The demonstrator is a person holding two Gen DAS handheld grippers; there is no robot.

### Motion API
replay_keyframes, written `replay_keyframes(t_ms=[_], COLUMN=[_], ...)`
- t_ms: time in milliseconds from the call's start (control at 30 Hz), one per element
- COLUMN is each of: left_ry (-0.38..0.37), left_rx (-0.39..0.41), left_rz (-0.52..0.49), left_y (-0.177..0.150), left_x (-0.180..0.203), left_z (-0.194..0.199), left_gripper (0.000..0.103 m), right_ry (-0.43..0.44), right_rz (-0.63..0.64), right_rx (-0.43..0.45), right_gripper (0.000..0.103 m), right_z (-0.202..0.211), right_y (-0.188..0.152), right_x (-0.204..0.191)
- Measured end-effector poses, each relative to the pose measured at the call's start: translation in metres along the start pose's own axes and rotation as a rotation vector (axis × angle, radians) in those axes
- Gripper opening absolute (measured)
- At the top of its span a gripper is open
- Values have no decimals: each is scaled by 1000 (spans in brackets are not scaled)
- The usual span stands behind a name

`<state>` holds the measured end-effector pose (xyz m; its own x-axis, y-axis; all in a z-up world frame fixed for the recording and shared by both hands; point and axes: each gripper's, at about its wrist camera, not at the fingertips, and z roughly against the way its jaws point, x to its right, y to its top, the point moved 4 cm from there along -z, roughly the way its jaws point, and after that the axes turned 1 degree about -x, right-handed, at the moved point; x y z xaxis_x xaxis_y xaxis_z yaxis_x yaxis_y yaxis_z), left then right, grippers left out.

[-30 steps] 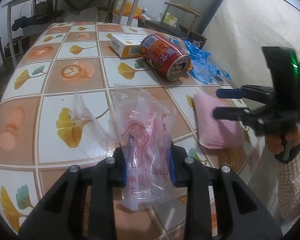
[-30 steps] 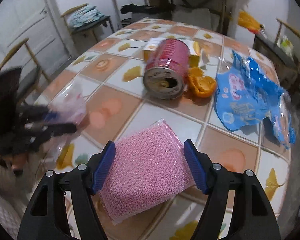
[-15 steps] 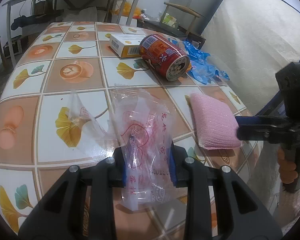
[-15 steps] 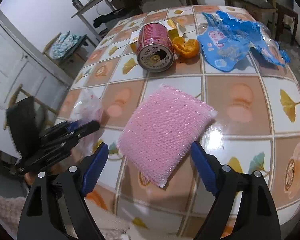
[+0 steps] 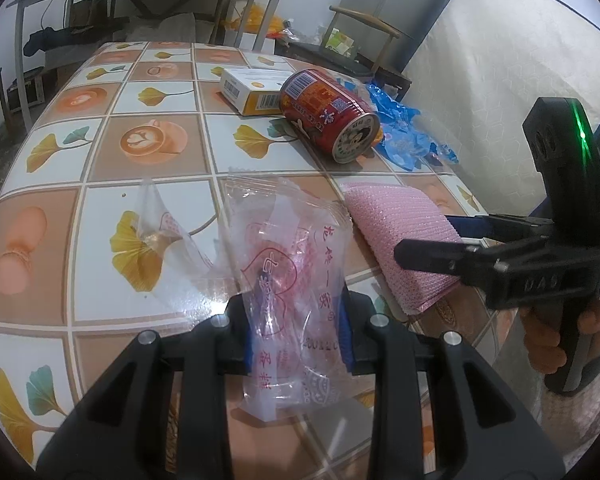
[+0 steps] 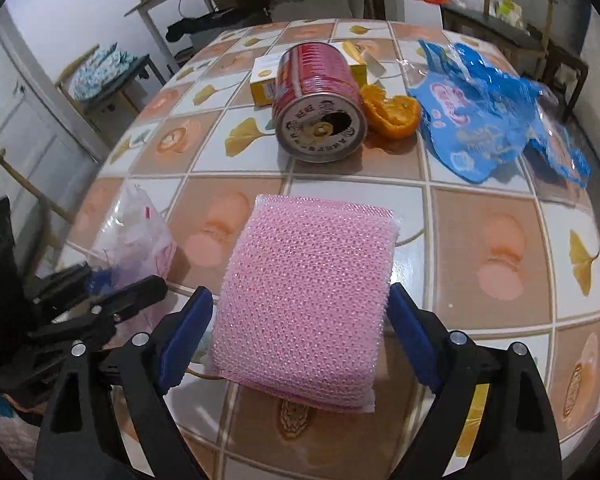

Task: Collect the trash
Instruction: 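Lift the clear bag with the left tool while the right tool lifts the pink scrubber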

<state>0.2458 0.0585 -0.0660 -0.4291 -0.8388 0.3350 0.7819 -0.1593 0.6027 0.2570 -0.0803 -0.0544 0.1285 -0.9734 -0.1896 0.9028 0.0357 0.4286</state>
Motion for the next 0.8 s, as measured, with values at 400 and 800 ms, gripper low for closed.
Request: replay_keyframes(t_ms=[400,800], left_ry=[6,71], left_rx=[-15,-35], left_rz=[-2,-59], left_y=[-1,-2], left_x=[6,24], left_z=[-1,-7], left_gripper=[29,29], right_ry=[-42,-36], right_rz=[103,111], right_rx=[14,58], right_gripper=[81,91], right_z=[12,27], right_y=[-17,-26], right_x=[5,17])
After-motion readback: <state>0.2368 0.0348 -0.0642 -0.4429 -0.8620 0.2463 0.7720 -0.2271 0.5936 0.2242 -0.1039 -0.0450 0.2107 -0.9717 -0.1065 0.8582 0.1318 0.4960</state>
